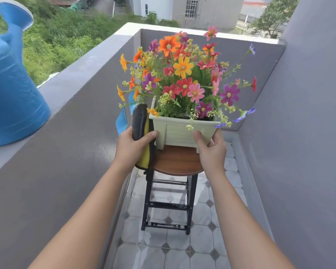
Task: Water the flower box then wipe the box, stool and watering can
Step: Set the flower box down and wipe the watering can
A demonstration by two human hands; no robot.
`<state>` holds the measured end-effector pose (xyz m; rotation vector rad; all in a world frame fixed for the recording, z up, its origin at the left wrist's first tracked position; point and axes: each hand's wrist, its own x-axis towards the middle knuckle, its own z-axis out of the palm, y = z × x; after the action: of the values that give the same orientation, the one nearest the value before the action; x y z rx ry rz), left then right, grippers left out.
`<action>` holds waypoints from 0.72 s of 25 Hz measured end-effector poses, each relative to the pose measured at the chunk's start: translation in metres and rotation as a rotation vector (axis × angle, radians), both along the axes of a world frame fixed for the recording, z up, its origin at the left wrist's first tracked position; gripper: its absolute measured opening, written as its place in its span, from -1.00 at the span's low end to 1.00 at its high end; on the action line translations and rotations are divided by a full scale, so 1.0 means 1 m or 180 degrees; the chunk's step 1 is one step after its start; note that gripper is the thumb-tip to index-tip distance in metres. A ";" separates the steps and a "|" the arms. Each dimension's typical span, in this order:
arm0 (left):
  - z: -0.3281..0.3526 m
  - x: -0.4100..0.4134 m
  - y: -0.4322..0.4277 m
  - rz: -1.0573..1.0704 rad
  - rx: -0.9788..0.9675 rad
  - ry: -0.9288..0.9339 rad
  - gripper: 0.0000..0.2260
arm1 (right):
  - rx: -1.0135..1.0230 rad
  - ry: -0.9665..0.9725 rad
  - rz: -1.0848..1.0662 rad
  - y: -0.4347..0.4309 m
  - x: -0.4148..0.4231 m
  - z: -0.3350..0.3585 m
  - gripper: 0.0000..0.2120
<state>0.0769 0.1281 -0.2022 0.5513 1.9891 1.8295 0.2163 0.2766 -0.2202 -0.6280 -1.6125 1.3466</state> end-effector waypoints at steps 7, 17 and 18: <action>0.035 0.033 -0.071 0.0376 -0.0021 -0.0985 -0.80 | -0.1149 -0.0869 -0.0926 -0.106 0.019 0.007 -0.64; 0.214 0.049 -0.125 0.0305 0.0250 -0.0480 -0.75 | -0.1819 -0.0697 0.2019 -0.154 -0.050 0.206 -0.66; 0.232 0.042 -0.128 0.0310 0.0306 -0.0467 -0.77 | -0.1887 -0.0515 0.2198 -0.151 -0.055 0.230 -0.68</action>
<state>0.1194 0.0003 0.0299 0.3417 1.8689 1.9718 0.1610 0.1255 0.0100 -0.5414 -1.6225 2.3853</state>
